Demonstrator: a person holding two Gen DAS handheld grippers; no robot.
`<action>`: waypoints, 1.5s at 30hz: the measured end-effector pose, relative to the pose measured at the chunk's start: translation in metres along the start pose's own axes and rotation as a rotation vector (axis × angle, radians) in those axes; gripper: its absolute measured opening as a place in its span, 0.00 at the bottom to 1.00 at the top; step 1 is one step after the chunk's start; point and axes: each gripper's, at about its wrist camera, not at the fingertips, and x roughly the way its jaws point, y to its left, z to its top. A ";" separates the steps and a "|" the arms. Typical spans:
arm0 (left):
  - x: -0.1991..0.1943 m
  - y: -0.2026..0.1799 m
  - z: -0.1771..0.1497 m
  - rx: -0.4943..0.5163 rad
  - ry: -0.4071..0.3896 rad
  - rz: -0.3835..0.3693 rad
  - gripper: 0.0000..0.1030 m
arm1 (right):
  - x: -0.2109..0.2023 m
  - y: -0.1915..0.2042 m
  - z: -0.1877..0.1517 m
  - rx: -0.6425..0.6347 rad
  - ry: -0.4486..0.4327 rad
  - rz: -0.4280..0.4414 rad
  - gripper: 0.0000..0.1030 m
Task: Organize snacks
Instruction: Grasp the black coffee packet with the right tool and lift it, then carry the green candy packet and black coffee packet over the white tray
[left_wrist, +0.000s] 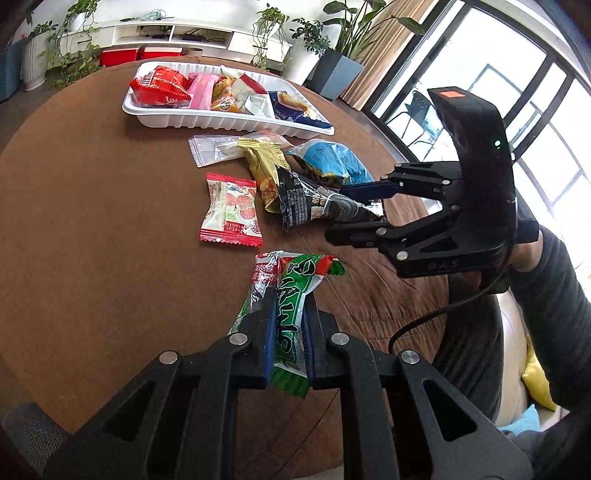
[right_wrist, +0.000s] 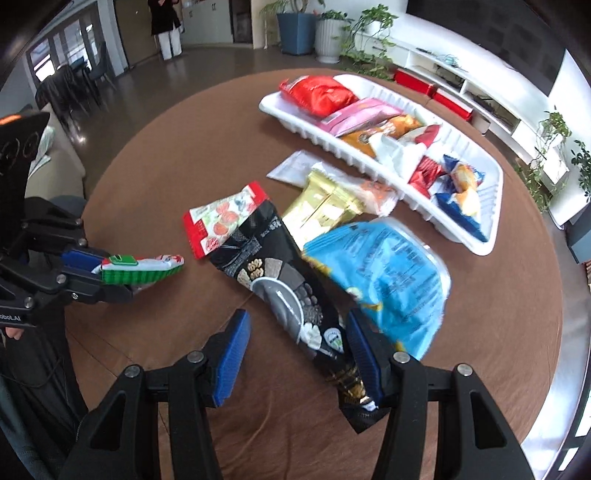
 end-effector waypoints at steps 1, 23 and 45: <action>0.000 0.001 0.000 -0.001 0.000 -0.001 0.10 | 0.004 0.002 0.000 0.000 0.016 -0.003 0.56; 0.000 0.005 0.000 -0.021 -0.010 -0.003 0.10 | 0.006 0.047 -0.005 0.147 0.031 -0.003 0.34; -0.005 0.009 0.004 -0.037 -0.028 -0.013 0.10 | -0.030 0.041 -0.045 0.366 -0.122 0.123 0.22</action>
